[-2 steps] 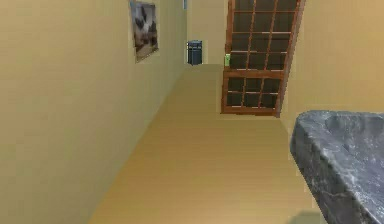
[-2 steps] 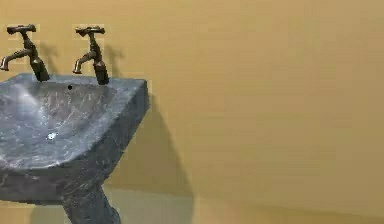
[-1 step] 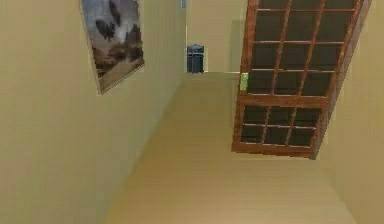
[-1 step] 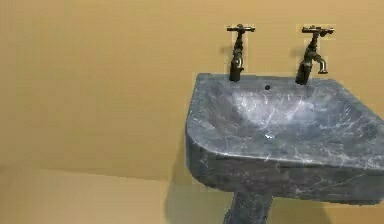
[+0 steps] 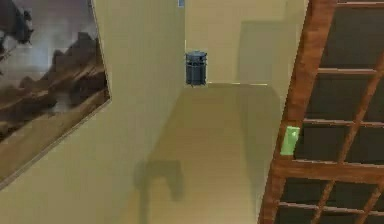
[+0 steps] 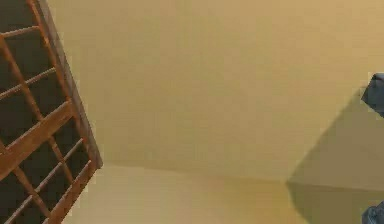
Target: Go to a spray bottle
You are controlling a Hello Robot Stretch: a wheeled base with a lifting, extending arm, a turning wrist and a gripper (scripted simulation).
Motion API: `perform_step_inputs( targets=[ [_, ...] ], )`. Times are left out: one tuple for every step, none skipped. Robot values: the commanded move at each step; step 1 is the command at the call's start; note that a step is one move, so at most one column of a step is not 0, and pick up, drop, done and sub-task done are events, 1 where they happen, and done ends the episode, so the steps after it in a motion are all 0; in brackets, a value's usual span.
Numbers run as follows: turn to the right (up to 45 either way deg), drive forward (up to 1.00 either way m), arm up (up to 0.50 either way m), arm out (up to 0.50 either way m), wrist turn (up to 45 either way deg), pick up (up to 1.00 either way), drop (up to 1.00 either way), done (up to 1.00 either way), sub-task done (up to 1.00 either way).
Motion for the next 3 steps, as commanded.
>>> perform_step_inputs(
  targets=[
    [0.0,0.85,0.00,0.00,0.0,0.00,0.00,0.00,0.00],
    [-18.0,0.00,0.00,0.00,0.0,0.00,0.00,0.00,0.00],
    [0.0,0.30,0.00,0.00,0.0,0.00,0.00,0.00,0.00]
  ],
)
